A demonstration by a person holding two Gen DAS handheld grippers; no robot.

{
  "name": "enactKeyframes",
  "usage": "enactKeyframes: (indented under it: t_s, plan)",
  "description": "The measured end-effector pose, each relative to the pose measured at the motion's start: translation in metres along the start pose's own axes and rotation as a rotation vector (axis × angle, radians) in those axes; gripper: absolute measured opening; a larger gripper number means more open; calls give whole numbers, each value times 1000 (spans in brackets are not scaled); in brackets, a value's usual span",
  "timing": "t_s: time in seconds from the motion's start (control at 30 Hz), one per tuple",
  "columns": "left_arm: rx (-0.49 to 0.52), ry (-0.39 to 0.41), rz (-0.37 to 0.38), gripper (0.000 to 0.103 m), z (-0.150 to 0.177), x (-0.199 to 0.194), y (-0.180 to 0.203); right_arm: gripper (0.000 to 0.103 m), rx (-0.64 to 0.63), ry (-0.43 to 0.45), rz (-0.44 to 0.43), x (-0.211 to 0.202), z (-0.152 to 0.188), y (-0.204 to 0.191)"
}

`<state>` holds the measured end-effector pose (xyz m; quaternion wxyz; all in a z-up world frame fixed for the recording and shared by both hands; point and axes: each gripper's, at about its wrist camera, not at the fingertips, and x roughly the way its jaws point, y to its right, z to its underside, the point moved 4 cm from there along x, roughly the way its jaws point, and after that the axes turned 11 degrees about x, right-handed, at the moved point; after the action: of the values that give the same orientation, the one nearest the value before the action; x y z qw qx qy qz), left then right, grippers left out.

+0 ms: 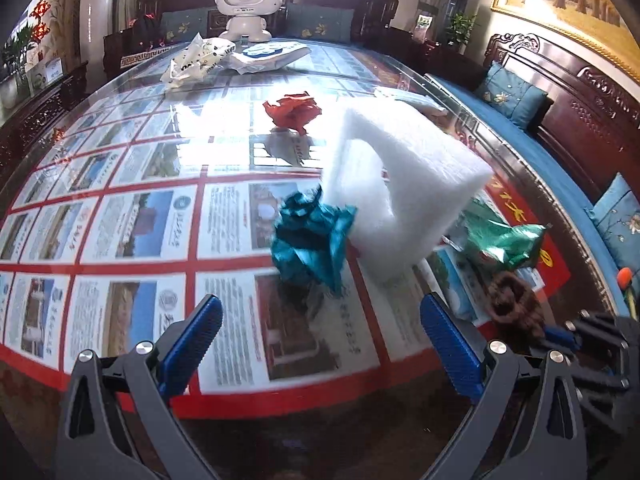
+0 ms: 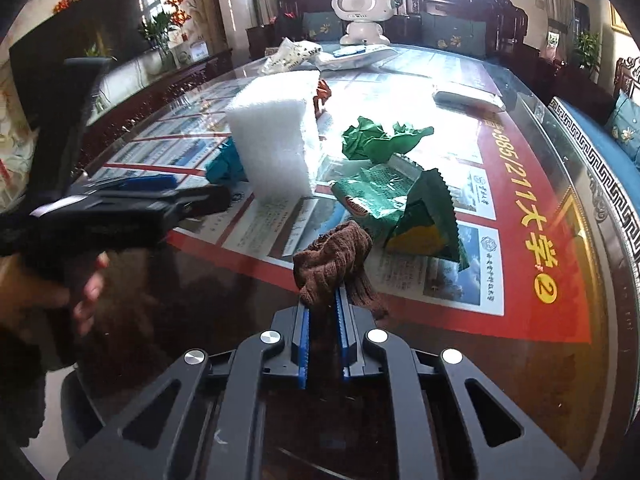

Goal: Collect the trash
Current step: 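Grasp the teal crumpled paper with left tool while right tool grasps brown glove, then carry teal paper and brown glove over the bin and open both tools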

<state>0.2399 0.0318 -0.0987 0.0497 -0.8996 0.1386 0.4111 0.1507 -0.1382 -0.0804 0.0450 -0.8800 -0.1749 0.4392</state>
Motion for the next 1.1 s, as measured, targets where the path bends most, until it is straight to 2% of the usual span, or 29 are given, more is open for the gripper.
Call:
enactKeyframes:
  t_s: [0.13, 0.2, 0.27, 0.3, 0.33, 0.37, 0.43, 0.57, 0.7, 0.87, 1.1]
  plan:
    - [-22, -20, -27, 99, -11, 16, -12, 12, 14, 1, -27, -4, 2, 0]
    - [-45, -19, -27, 92, -16, 20, -19, 12, 22, 5, -31, -6, 2, 1]
    - [-50, -20, -49, 80, -21, 23, -25, 12, 27, 10, -36, -8, 3, 2]
    - [-43, -21, -53, 77, -22, 24, -26, 12, 26, 7, -39, -8, 3, 3]
    - [-35, -22, -57, 69, -24, 25, -26, 12, 26, 6, -40, -8, 3, 3]
    - [-27, -21, -61, 55, -25, 26, -25, 12, 28, 7, -43, -9, 3, 3]
    - [-7, -23, -60, 38, -26, 26, -23, 12, 20, 6, -45, -9, 4, 2]
    - [-12, -16, -9, 38, -23, 20, -19, 12, 18, 11, -65, -11, 5, -2]
    - [16, 12, -14, 38, -13, 1, -12, 12, 16, 14, -77, -16, 8, -5]
    - [44, 46, 9, 38, 9, -37, 3, 12, 15, 35, -91, -36, 19, -14]
    - [93, 84, 79, 38, 44, -99, 33, 12, 10, 74, -99, -76, 39, -30]
